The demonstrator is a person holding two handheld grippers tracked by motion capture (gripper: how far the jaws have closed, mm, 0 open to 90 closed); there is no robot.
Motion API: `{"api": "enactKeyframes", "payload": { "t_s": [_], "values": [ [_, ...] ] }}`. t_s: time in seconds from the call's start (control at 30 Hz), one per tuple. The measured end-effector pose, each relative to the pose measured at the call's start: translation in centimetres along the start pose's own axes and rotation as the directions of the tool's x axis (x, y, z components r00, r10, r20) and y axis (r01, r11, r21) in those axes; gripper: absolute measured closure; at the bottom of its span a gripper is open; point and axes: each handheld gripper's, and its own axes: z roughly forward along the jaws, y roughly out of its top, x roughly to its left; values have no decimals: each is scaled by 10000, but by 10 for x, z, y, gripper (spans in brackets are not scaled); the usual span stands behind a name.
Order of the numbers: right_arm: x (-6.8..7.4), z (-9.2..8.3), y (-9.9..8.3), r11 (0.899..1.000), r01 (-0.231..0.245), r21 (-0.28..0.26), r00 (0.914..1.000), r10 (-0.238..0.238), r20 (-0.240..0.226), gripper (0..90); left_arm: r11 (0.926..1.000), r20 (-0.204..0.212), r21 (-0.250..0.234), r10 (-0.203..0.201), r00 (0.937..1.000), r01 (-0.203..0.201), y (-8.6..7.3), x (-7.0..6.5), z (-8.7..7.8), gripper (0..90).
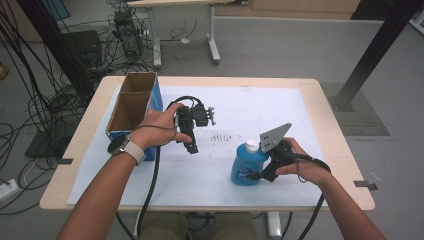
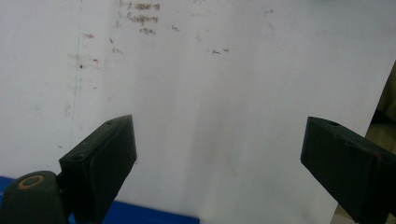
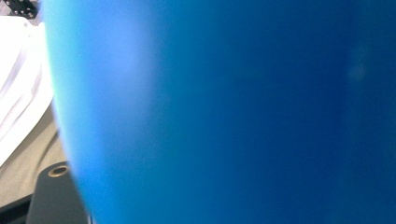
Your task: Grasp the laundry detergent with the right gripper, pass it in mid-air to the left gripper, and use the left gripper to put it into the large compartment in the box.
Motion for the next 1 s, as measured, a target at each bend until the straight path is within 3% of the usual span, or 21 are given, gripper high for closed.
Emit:
{"api": "enactKeyframes", "payload": {
  "t_s": [1.0],
  "values": [
    [-1,4,-4,9993,110,-366,9999,-110,18,262,10000,40,5,7,10000,-7,1,0,2,109]
  ]
}}
